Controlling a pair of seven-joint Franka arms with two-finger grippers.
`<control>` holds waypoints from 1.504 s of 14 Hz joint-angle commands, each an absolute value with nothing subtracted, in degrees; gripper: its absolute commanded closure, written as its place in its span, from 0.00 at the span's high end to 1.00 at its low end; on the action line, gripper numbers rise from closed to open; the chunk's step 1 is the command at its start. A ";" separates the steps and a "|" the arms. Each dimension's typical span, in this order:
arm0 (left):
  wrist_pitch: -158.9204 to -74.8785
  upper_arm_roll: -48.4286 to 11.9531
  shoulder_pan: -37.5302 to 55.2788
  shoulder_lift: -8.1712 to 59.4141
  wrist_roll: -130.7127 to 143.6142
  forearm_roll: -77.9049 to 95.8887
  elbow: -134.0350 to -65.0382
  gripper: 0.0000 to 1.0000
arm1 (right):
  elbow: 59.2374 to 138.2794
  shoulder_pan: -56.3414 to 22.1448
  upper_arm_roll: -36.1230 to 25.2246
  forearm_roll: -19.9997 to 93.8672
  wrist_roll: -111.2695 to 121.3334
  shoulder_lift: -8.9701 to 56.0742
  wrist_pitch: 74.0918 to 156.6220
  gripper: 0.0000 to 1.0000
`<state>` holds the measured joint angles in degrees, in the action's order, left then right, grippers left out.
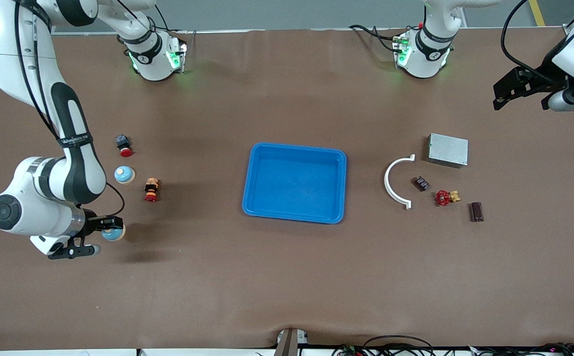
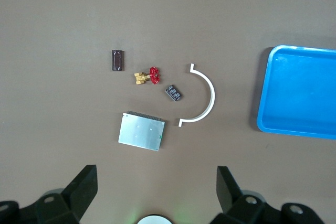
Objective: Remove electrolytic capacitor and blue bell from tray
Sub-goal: 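Carry the bell toward the first bell with the right gripper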
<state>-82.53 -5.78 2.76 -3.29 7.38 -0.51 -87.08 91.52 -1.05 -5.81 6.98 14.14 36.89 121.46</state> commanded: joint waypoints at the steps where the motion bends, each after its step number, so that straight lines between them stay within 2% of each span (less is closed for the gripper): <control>1: -82.35 -5.80 2.46 -6.15 6.06 0.53 -90.08 1.00 | 98.68 1.58 -4.57 8.53 18.88 33.75 126.27 0.00; 8: -82.62 -5.71 2.55 -6.33 6.06 0.44 -90.44 1.00 | 107.39 2.64 -4.66 8.53 21.36 31.21 133.58 0.00; 14: -82.62 -5.71 2.37 -6.33 6.06 0.44 -90.18 1.00 | 110.38 2.72 -4.75 8.44 21.53 29.27 134.03 0.00; 21: -82.71 -5.71 2.20 -6.42 6.06 0.44 -90.18 1.00 | 116.36 3.78 -4.75 8.35 23.29 27.25 138.95 0.00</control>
<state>-82.53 -5.77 2.72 -4.76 7.27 -0.51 -88.97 113.27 2.14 -5.82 7.61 21.65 29.83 137.84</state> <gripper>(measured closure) 0.000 0.374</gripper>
